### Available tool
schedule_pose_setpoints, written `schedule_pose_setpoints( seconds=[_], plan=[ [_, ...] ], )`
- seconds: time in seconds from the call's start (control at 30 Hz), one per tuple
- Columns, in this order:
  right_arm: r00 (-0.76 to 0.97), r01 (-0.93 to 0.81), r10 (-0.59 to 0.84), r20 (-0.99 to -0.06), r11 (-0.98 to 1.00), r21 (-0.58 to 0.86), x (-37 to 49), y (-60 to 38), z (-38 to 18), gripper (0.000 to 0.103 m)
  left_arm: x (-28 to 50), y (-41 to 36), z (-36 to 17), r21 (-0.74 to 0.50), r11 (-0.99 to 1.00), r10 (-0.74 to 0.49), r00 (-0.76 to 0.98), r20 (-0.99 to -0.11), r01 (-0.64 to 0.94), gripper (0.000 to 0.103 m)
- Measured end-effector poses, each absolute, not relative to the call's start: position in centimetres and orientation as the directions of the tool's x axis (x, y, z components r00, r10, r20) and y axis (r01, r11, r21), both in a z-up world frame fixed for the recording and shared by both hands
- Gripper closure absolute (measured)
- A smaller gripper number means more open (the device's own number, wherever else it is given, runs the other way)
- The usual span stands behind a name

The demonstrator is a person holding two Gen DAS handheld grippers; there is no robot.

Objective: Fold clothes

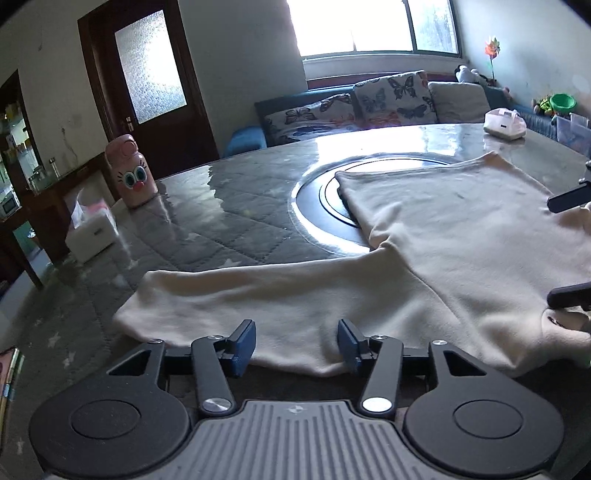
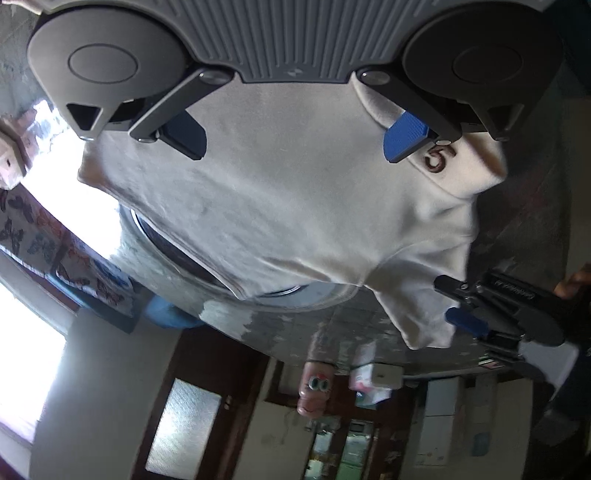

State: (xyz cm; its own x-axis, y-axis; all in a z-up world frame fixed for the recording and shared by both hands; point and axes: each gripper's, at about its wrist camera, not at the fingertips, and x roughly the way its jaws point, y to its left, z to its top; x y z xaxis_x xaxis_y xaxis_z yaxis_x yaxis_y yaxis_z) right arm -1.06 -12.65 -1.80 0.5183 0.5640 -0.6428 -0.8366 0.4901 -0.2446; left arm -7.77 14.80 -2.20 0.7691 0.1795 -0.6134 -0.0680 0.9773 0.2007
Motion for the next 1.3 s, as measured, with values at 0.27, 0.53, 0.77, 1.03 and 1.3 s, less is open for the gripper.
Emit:
schedule_pose_setpoints(
  seconds=[0.27,0.53,0.77,1.03,1.3],
  plan=[
    [0.489,-0.855,0.592,-0.64,0.47,-0.219,-1.9,-11.7,-1.1,0.0,-7.7,12.0,0.3,0.154,0.988,0.085,0.812,-0.577,0.006,0.05],
    [0.573,-0.784,0.552,-0.606,0.584,-0.209,-2.9,-15.6,-0.1,0.0,-6.3,7.0,0.1,0.099,0.981,-0.081,0.818,-0.569,0.166,0.05],
    [0.598,-0.757,0.481,-0.641,0.601,-0.256,-3.6,-17.8,-1.8,0.0,-7.1,3.8,-2.1,0.115,0.956,-0.15,0.786,-0.6,0.271,0.05],
    [0.636,-0.651,0.478,-0.606,0.754,-0.089,-2.6,-23.0,0.2,0.0,-7.2,3.0,-1.2,0.137,0.95,-0.15,0.797,-0.585,0.28,0.043],
    [0.736,-0.356,0.299,-0.608,0.934,0.028,0.7,-32.4,0.4,0.007,-6.5,1.0,0.9,0.092,0.942,-0.226,0.812,-0.539,0.323,0.034]
  ],
)
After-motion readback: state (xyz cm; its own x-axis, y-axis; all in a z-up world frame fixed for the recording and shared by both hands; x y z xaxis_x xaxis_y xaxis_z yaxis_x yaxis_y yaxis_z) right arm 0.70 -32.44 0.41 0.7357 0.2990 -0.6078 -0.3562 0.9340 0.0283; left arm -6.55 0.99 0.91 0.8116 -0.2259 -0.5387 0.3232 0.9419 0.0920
